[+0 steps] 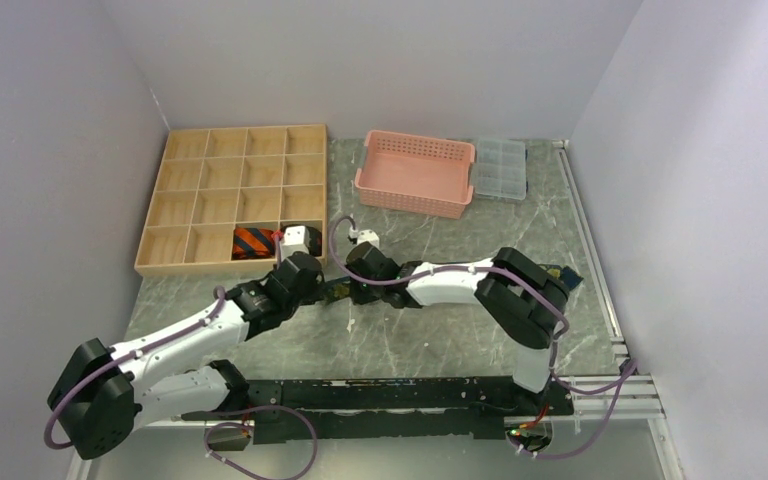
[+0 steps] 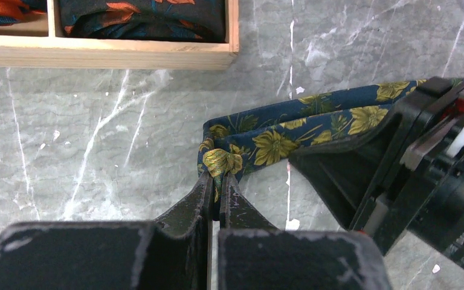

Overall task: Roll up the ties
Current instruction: Roll the tie at the center of the board.

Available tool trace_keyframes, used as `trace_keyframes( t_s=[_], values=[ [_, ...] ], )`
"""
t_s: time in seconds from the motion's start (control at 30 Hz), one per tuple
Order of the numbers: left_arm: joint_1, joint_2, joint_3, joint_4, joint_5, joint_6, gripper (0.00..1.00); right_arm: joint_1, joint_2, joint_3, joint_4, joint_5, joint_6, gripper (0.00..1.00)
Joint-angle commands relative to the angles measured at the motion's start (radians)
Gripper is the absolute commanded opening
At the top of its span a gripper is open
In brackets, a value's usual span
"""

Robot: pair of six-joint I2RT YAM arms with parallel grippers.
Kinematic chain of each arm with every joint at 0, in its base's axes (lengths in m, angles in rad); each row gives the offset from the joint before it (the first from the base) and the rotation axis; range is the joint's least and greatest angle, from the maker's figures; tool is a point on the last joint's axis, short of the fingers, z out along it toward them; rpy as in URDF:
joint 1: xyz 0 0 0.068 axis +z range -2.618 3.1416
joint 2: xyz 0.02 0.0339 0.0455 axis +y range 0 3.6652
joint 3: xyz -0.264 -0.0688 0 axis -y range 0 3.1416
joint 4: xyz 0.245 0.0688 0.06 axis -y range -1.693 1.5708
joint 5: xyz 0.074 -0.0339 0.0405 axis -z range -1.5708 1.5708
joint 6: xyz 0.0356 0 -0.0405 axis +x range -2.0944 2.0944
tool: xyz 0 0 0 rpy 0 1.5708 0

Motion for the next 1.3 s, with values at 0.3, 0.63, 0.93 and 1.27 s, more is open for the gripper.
trace_keyframes(
  t_s=[0.3,0.63,0.93,1.27],
  values=[
    [-0.004,-0.041,-0.019,-0.029,0.001,-0.024,0.03,-0.026,0.021,0.052,0.011,0.050,0.005,0.00],
    [-0.004,-0.019,0.014,-0.071,-0.027,-0.016,0.03,-0.060,-0.290,-0.128,-0.096,0.109,-0.037,0.18],
    [-0.004,-0.005,0.015,-0.069,0.016,-0.003,0.03,-0.443,-0.665,-0.390,-0.145,0.169,0.014,0.48],
    [-0.004,0.010,0.007,-0.046,0.063,0.005,0.03,-0.396,-0.171,0.064,-0.147,0.020,-0.061,0.39]
  ],
)
